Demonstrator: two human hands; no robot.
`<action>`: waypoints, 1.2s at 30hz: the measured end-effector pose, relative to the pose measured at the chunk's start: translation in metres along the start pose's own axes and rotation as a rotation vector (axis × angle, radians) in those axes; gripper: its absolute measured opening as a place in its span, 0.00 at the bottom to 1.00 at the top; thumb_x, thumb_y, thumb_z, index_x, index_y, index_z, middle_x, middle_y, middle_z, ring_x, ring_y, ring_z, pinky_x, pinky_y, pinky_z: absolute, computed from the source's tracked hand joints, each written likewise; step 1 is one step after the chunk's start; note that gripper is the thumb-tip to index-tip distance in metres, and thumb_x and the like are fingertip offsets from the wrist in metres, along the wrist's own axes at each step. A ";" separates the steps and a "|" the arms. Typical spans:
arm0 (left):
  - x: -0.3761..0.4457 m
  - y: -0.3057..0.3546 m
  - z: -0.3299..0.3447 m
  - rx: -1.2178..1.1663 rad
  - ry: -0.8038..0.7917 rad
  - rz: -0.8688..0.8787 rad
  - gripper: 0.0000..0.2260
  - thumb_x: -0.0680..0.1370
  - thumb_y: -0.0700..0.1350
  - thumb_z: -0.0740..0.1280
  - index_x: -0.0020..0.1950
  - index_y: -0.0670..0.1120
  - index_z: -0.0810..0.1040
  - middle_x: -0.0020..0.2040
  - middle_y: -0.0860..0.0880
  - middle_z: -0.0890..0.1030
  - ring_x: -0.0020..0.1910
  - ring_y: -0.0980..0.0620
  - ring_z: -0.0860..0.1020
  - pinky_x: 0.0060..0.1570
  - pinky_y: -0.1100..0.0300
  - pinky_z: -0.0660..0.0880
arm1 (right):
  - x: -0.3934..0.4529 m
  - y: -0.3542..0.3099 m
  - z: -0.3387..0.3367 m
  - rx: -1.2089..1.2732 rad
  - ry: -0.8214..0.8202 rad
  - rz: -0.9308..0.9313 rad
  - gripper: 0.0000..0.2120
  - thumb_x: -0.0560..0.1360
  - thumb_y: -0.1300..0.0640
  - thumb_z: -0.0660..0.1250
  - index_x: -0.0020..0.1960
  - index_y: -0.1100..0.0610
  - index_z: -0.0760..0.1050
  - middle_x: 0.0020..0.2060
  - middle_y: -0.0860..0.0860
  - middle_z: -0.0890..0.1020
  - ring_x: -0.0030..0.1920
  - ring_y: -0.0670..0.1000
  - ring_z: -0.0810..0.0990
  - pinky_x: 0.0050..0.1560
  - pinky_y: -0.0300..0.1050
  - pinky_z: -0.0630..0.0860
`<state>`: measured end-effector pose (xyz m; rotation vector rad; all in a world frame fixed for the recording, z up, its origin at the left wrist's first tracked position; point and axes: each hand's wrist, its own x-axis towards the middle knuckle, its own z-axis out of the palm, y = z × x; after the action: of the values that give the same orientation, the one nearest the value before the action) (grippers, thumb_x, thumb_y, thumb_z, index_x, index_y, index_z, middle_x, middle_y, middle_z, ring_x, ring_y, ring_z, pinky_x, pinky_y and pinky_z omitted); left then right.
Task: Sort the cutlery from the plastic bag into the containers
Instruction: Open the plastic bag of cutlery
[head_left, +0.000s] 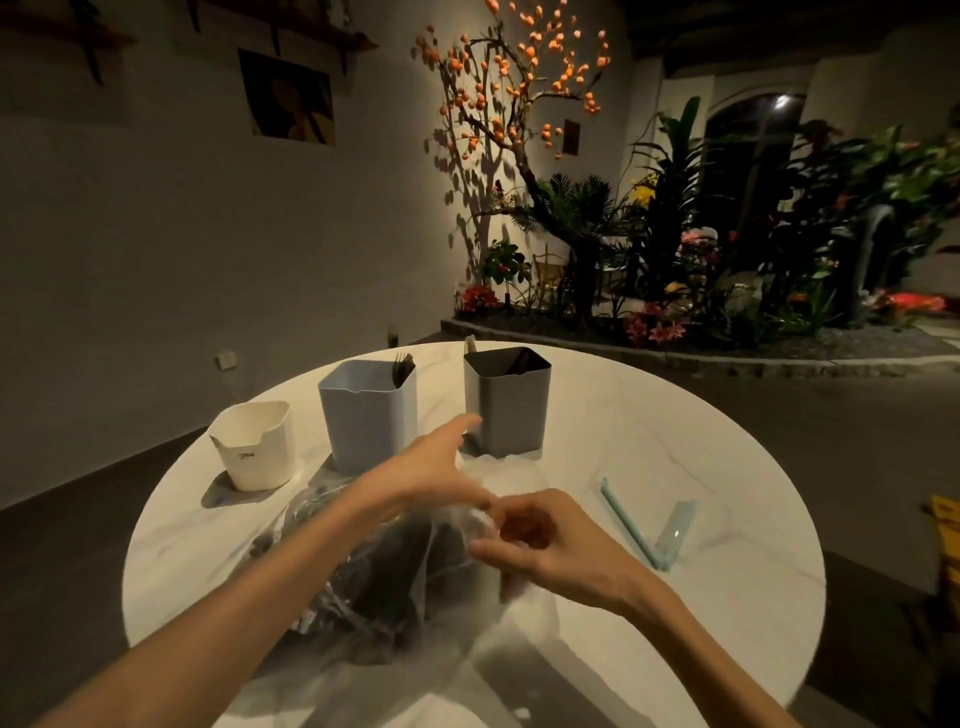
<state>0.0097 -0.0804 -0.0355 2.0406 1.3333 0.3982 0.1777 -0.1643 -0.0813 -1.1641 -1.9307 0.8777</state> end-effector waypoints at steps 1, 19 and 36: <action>-0.002 -0.005 0.000 0.105 -0.004 0.005 0.46 0.71 0.48 0.79 0.80 0.58 0.54 0.80 0.50 0.59 0.76 0.45 0.63 0.69 0.49 0.69 | -0.005 -0.003 -0.006 0.040 -0.128 0.069 0.15 0.78 0.46 0.71 0.51 0.59 0.83 0.41 0.51 0.84 0.42 0.48 0.83 0.47 0.40 0.79; -0.027 -0.028 0.038 0.703 0.031 0.044 0.32 0.73 0.61 0.72 0.75 0.63 0.64 0.81 0.41 0.54 0.80 0.36 0.43 0.73 0.29 0.41 | 0.020 0.042 0.013 -0.434 -0.066 0.113 0.34 0.69 0.37 0.76 0.72 0.41 0.69 0.70 0.44 0.71 0.66 0.47 0.70 0.72 0.51 0.71; -0.082 -0.112 -0.040 0.746 -0.170 -0.158 0.56 0.71 0.45 0.73 0.78 0.62 0.30 0.83 0.51 0.43 0.82 0.47 0.48 0.78 0.46 0.56 | 0.035 0.022 0.071 -0.527 -0.136 0.084 0.53 0.66 0.33 0.76 0.80 0.44 0.49 0.78 0.46 0.58 0.77 0.52 0.61 0.75 0.54 0.66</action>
<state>-0.1269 -0.1099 -0.0731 2.4432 1.6780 -0.4043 0.1158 -0.1374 -0.1291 -1.5242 -2.3208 0.5064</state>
